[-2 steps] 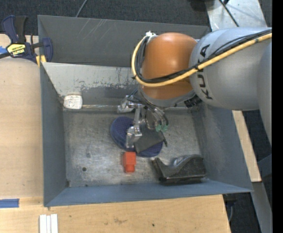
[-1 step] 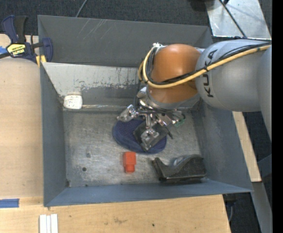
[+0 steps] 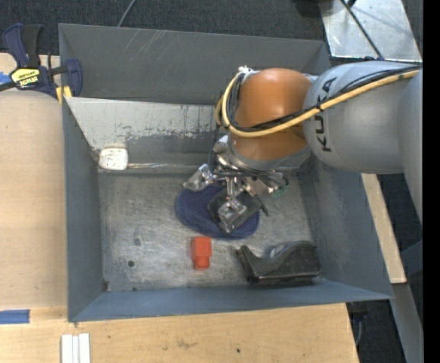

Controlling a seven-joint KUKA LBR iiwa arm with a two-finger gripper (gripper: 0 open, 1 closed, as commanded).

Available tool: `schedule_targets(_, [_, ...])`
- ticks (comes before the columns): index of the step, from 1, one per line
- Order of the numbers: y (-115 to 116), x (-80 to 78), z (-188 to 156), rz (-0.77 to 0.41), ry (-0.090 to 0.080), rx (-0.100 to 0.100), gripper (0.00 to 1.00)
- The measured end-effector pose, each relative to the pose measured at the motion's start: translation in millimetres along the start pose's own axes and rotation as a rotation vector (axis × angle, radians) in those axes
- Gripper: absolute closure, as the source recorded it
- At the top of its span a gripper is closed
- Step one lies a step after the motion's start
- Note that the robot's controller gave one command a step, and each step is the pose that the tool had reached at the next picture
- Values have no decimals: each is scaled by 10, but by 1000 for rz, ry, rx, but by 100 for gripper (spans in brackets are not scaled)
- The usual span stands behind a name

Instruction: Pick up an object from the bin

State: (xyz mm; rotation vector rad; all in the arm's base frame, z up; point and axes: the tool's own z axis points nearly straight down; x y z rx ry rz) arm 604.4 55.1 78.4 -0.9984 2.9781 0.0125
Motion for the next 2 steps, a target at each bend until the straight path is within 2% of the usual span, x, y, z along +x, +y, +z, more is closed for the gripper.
schedule_targets(1, [64,-37,-1160,43,-8,13,100])
schedule_targets(2, [-33,-22,-2270,25,-9,15,100])
